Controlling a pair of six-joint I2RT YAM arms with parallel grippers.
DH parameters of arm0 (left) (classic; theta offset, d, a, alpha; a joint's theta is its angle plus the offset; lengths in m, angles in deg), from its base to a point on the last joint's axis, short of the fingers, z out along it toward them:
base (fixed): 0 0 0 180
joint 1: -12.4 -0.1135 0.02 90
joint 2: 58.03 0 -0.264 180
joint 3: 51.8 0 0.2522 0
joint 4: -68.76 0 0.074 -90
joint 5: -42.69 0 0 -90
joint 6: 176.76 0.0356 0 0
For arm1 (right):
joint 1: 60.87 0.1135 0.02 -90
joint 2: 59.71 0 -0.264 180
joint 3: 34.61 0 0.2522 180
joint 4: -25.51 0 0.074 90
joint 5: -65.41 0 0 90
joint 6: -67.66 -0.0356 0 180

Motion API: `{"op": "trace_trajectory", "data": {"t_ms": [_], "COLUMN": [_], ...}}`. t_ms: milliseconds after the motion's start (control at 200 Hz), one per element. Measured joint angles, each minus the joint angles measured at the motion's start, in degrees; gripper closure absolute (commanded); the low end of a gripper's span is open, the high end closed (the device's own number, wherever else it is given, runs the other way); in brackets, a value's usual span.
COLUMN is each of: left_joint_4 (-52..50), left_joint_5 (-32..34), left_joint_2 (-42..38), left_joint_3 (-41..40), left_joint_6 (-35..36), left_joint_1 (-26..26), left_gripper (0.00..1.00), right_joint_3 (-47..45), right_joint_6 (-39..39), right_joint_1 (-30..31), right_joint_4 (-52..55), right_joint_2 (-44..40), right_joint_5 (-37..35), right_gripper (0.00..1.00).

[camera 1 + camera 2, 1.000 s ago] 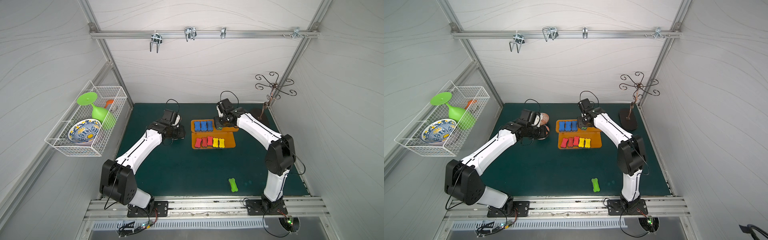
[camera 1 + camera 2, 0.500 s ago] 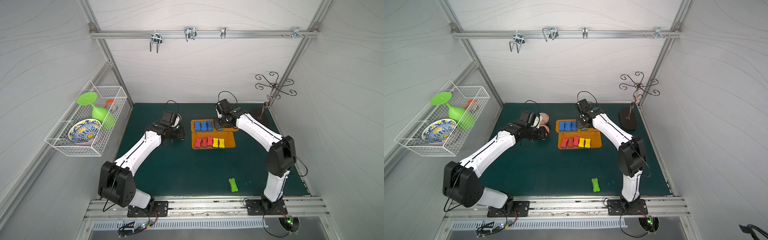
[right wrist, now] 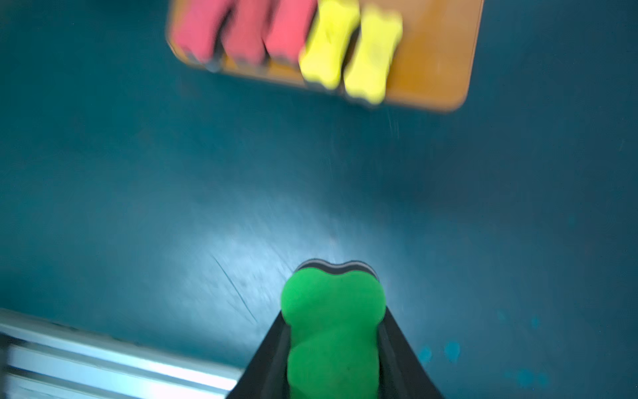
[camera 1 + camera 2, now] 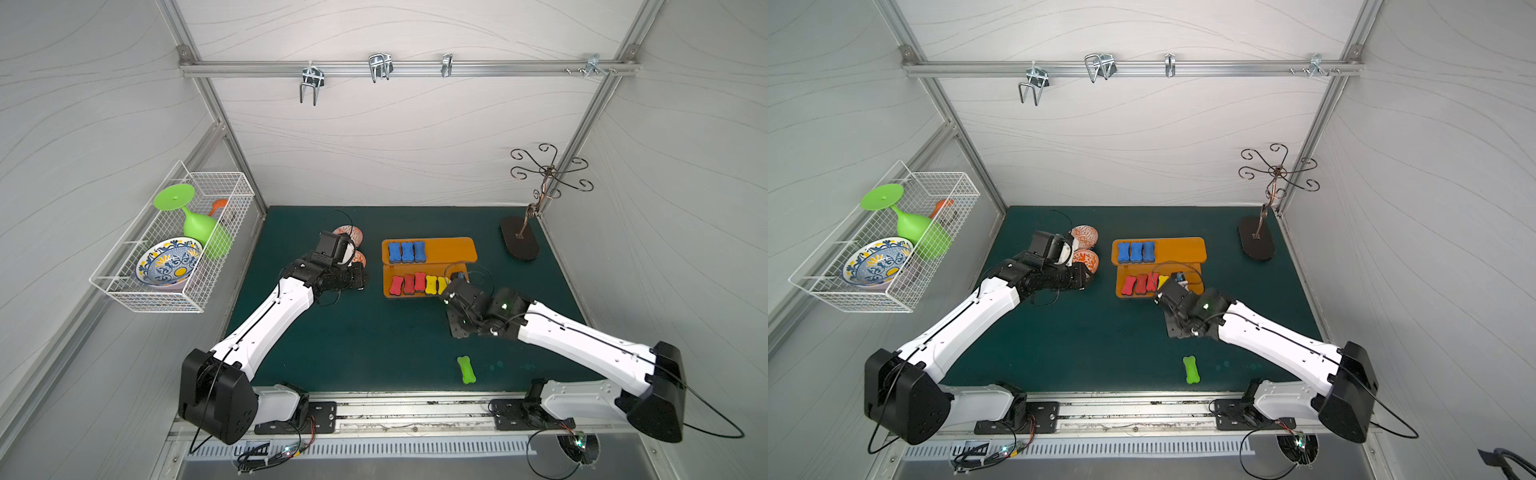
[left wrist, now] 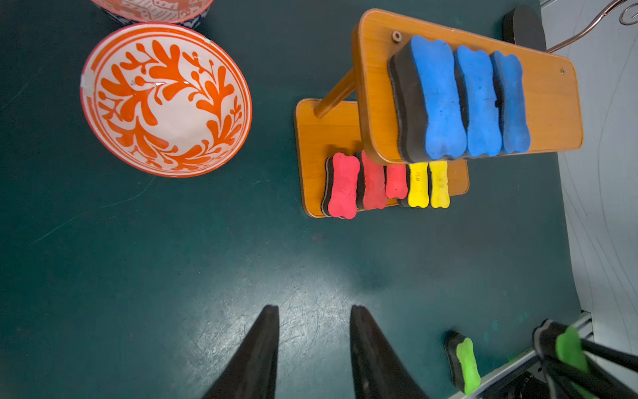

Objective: Remove the whiteboard erasers from the shelf
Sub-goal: Place the whiteboard eraser at the center of the board.

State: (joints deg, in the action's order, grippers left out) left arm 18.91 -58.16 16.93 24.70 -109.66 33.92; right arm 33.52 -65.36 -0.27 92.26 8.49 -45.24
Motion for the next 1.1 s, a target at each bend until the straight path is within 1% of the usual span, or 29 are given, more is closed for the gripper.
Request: {"op": "trace_trajectory", "data": {"t_ms": [90,180,290,370,675,1095], "left_joint_4": [0.0,0.0,0.0,0.0,0.0,0.0], "left_joint_5": [0.2,0.6,1.0,1.2,2.2,2.5], "left_joint_2": [-0.5,-0.8,-0.8,-0.8,-0.8,-0.6], "left_joint_3": [0.0,0.0,0.0,0.0,0.0,0.0], "left_joint_6": [0.0,0.0,0.1,0.1,0.2,0.2], "left_joint_1": [0.5,1.3,1.9,1.9,1.9,1.9], "left_gripper": [0.62,0.62,0.62,0.62,0.62,0.62], "right_joint_3": [-5.8,-9.7,-12.6,-13.6,-15.6,-15.7], "right_joint_6": [-5.6,-10.4,-14.0,-15.5,-16.8,-17.0], "right_joint_1": [3.7,6.7,9.6,10.7,11.1,11.6], "right_joint_4": [0.0,-0.2,-2.4,-4.5,-11.8,-15.6], "right_joint_2": [-2.3,-2.9,-2.5,-1.6,0.9,3.7], "right_joint_5": [-0.3,-0.3,0.2,0.5,3.4,5.3], "right_gripper": [0.65,0.65,0.65,0.65,0.65,0.65]}}
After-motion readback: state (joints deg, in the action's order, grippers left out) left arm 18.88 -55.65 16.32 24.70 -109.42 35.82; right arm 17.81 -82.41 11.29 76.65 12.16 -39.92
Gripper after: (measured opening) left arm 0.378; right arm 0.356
